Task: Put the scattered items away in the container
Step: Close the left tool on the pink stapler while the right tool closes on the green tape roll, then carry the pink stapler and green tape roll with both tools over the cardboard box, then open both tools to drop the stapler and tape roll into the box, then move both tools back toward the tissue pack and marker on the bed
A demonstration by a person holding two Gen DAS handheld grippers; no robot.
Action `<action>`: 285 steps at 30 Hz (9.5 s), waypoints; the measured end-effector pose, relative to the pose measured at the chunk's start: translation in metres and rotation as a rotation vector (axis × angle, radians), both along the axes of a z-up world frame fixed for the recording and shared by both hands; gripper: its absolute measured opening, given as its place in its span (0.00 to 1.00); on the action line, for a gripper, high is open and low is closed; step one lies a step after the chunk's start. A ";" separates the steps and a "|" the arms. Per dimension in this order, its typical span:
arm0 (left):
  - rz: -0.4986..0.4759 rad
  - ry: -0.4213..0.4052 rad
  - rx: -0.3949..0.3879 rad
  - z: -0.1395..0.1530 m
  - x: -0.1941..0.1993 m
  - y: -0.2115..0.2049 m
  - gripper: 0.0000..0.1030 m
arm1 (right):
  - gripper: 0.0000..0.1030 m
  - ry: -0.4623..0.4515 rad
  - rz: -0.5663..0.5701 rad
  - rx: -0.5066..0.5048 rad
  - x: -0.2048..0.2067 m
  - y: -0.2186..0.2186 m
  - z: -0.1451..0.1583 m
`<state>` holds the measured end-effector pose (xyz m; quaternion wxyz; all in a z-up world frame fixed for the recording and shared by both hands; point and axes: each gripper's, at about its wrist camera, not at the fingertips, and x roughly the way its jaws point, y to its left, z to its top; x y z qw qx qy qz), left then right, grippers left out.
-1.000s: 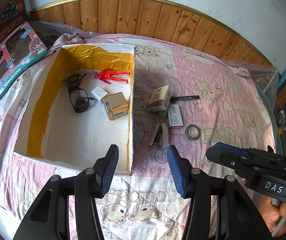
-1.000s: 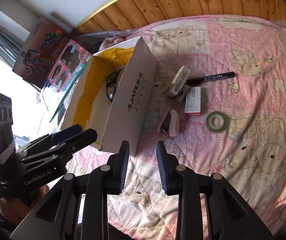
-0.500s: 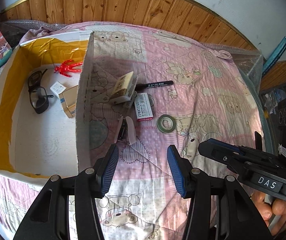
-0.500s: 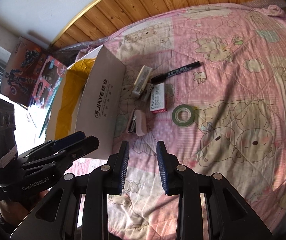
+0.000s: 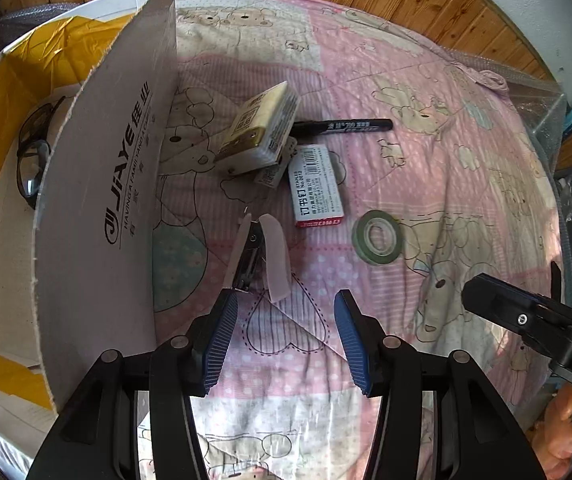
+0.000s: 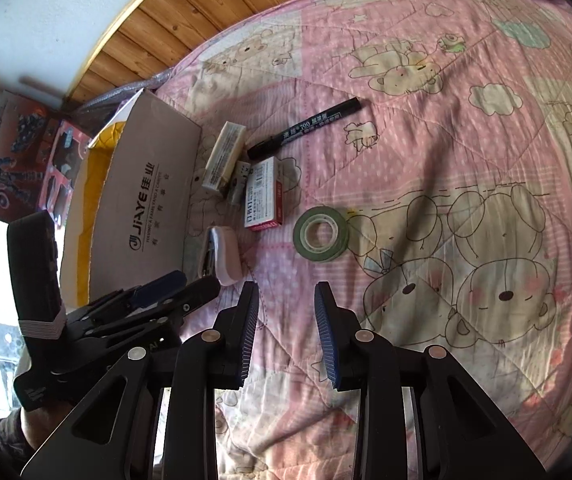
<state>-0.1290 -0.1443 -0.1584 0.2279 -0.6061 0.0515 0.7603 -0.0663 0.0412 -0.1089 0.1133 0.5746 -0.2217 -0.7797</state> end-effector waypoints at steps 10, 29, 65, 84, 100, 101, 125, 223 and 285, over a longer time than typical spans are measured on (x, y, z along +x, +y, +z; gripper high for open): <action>0.051 0.028 -0.068 -0.035 -0.020 -0.005 0.36 | 0.31 -0.033 0.014 0.017 -0.025 0.001 -0.028; 0.159 0.006 -0.005 -0.044 -0.053 -0.030 0.46 | 0.29 -0.054 0.075 0.165 -0.054 -0.014 -0.061; 0.019 0.083 -0.013 0.014 -0.022 -0.028 0.26 | 0.15 -0.042 0.033 0.139 0.012 -0.015 -0.025; 0.009 0.146 0.059 0.066 0.026 -0.053 0.26 | 0.15 0.012 0.091 0.154 0.049 -0.050 0.009; 0.101 0.166 0.100 0.089 0.037 -0.101 0.26 | 0.15 0.076 0.208 0.139 0.061 -0.093 0.036; 0.106 0.168 0.101 0.090 0.037 -0.104 0.26 | 0.15 0.077 0.213 0.136 0.061 -0.095 0.037; 0.209 0.188 0.126 0.105 0.037 -0.150 0.26 | 0.15 0.131 0.355 0.097 0.051 -0.152 0.059; 0.317 0.074 -0.045 0.048 -0.112 -0.243 0.26 | 0.16 0.134 0.702 0.178 -0.027 -0.328 0.038; 0.163 0.185 0.070 0.128 -0.023 -0.148 0.43 | 0.27 0.163 0.403 -0.092 0.023 -0.183 0.076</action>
